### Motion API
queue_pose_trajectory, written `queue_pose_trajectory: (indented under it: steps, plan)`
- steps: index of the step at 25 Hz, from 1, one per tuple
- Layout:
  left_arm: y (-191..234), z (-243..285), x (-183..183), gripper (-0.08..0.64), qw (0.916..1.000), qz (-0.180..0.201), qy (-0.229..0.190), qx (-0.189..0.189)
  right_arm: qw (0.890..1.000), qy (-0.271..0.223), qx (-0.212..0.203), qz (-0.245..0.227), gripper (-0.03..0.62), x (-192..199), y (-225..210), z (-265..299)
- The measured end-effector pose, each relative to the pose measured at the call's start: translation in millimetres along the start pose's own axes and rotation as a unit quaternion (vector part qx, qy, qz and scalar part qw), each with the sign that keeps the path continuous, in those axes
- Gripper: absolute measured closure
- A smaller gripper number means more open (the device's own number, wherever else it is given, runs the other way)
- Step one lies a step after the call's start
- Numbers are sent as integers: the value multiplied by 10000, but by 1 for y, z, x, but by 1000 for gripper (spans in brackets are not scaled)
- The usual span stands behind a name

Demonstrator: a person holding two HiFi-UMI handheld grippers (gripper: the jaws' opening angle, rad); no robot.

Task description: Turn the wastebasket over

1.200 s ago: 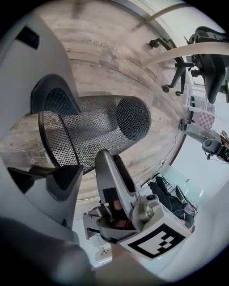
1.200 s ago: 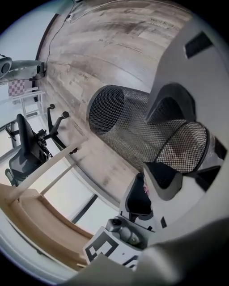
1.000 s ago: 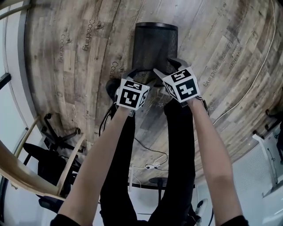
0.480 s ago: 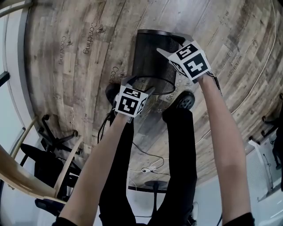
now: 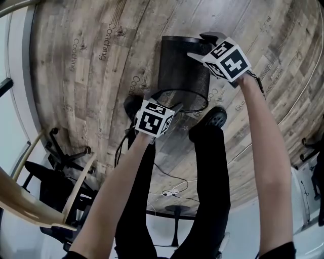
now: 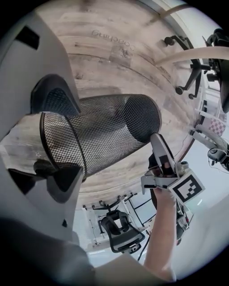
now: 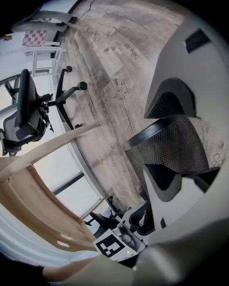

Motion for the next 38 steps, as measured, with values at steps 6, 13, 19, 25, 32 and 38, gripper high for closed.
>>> queue_pose_trajectory:
  steps: [6,13,19,25,32,38]
  plan:
    - [1,0,0,190,10000,-6,36,12,9977,272,-608,-118,287,-2,-3,6]
    - [-1,-1,-1,190,10000,61,23,-64,9966,415,-569,-420,289,-4,-1,3]
    - [-11,2,-5,190,9993,298,-106,-199,9957,578,-394,-610,365,1,-4,-12]
    - [-20,5,-7,187,9987,397,-1,-313,9839,1221,-768,-1057,281,14,3,-7]
    - [-17,5,-8,183,9988,362,5,-316,9753,1392,-1064,-1349,272,12,-1,-2]
    - [-26,7,-9,183,9982,379,-60,-467,9741,1439,-912,-1489,273,18,-1,-8]
Point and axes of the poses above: the fingertips, and each gripper's own axes: z forward along the fingers, y to its left, x out of its underside, the point moved 4 cm from there along -z, backward along the fingers, and after that the axes turned 4 degrees about y, right-handed, at the moved point
